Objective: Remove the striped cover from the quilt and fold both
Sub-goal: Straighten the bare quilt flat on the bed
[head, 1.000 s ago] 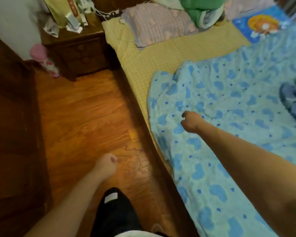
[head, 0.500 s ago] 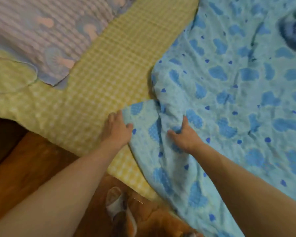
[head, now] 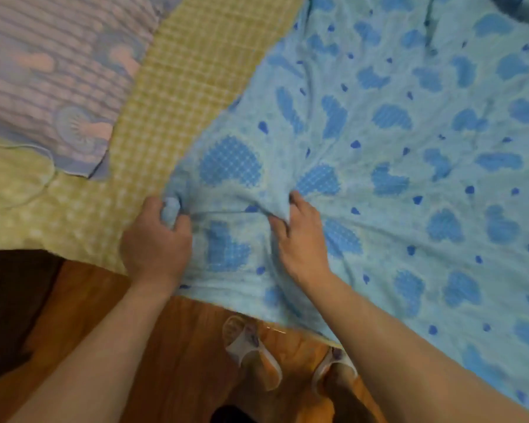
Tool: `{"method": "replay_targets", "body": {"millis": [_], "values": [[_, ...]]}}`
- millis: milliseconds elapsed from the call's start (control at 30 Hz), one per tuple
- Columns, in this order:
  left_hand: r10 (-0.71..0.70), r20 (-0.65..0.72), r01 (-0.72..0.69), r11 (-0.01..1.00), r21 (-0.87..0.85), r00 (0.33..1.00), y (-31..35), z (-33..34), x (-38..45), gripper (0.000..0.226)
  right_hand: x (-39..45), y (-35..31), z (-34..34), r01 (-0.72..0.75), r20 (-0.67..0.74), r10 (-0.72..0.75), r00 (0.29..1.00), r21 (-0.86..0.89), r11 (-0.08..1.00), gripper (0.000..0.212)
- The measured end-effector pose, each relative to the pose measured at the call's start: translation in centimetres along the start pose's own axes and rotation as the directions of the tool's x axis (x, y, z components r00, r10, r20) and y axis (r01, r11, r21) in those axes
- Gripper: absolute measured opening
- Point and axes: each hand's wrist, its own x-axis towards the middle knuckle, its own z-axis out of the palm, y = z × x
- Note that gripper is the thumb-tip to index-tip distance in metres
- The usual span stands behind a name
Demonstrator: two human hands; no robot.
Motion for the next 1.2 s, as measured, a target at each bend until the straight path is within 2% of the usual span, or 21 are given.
{"method": "replay_targets", "body": {"millis": [33,67,100,133,200,233,300,400,500,533,600,667,733,833,933,967,1033,1100,1133,1167,1200], "values": [[-0.086,0.046,0.084,0.995,0.055,0.995,-2.4,-1.2,-1.0,0.02,0.0,-0.9,1.1,0.078,0.35,-0.054,0.935,-0.057,0.995,0.031],[-0.169,0.11,0.151,0.976,0.156,0.979,-4.6,-1.8,-1.9,0.021,0.2,-1.5,1.9,0.094,0.6,-0.029,0.8,-0.077,0.993,0.03],[-0.197,0.178,0.141,0.948,0.285,0.964,-6.7,-1.7,-2.5,0.024,0.5,-2.0,2.4,0.07,0.699,0.004,0.716,-0.078,0.994,0.027],[-0.197,0.253,0.087,0.917,0.39,0.947,-8.3,-1.1,-2.8,0.028,0.9,-2.0,2.7,-0.022,0.662,0.033,0.749,-0.025,0.999,0.025],[-0.235,0.292,0.083,0.889,0.449,0.927,-9.8,0.4,-2.7,0.03,1.9,-0.9,2.2,-0.169,0.359,0.123,0.925,0.098,0.981,0.026],[-0.266,0.276,0.119,0.883,0.453,0.924,-9.9,1.0,-2.4,0.029,1.9,0.2,1.6,-0.21,0.21,0.186,0.96,0.099,0.973,0.03],[-0.272,0.228,0.13,0.859,0.496,0.935,-10.3,1.9,-2.2,0.025,0.9,3.1,-0.3,-0.219,0.081,0.218,0.972,-0.003,0.976,0.041],[-0.252,0.201,0.119,0.853,0.509,0.947,-10.9,2.1,-2.4,0.027,-2.8,10.0,-4.5,-0.349,0.078,0.379,0.922,-0.255,0.902,0.056],[-0.374,0.218,0.207,0.815,0.541,0.901,-9.9,3.2,-2.4,0.04,-7.7,15.7,-8.7,-0.589,0.058,0.641,0.765,-0.339,0.734,0.059],[-0.364,0.25,0.163,0.8,0.578,0.897,-8.6,3.9,-2.9,0.053,-9.3,17.3,-10.0,-0.645,0.05,0.692,0.72,-0.321,0.694,0.056],[-0.182,0.382,-0.077,0.817,0.571,0.906,-3.7,5.6,-4.8,0.073,-12.5,20.1,-12.0,-0.7,0.052,0.744,0.666,-0.303,0.647,0.051],[0.082,0.575,-0.371,0.834,0.407,0.814,3.1,8.0,-8.7,0.077,-15.9,22.3,-13.7,-0.736,0.076,0.784,0.616,-0.3,0.607,0.054],[0.257,0.718,-0.544,0.816,0.198,0.647,10.1,10.5,-14.7,0.077,-19.2,24.0,-15.1,-0.747,0.099,0.793,0.602,-0.28,0.602,0.058],[0.413,0.795,-0.598,0.798,-0.081,0.444,18.6,13.4,-24.8,0.08,-24.1,27.9,-17.7,-0.73,0.093,0.767,0.635,-0.253,0.635,0.058],[0.517,0.804,-0.714,0.678,-0.174,0.294,23.2,16.3,-32.6,0.082,-28.4,34.5,-21.4,-0.708,-0.006,0.715,0.699,-0.145,0.691,0.057],[0.491,0.825,-0.743,0.655,-0.138,0.281,24.2,17.2,-34.7,0.084,-30.1,37.0,-22.8,-0.687,-0.058,0.686,0.725,-0.125,0.715,0.058],[0.339,0.884,-0.748,0.664,0.018,0.322,24.9,19.1,-38.6,0.086,-34.5,43.0,-25.8,-0.638,-0.188,0.61,0.769,-0.179,0.749,0.06],[0.06,0.944,-0.761,0.609,0.223,0.324,24.7,20.7,-42.0,0.081,-40.6,49.5,-29.0,-0.642,-0.236,0.599,0.766,-0.343,0.686,0.063],[-0.081,0.943,-0.765,0.563,0.312,0.324,24.8,21.3,-43.6,0.077,-44.2,52.8,-30.8,-0.65,-0.131,0.666,0.735,-0.416,0.636,0.061],[-0.17,0.93,-0.779,0.508,0.367,0.327,25.6,21.5,-45.2,0.071,-47.6,55.7,-32.6,-0.672,0.054,0.767,0.639,-0.447,0.591,0.056],[-0.195,0.927,-0.8,0.468,0.376,0.321,27.0,21.5,-46.9,0.063,-50.9,58.1,-34.4,-0.707,0.246,0.846,0.472,-0.467,0.531,0.049]]}}
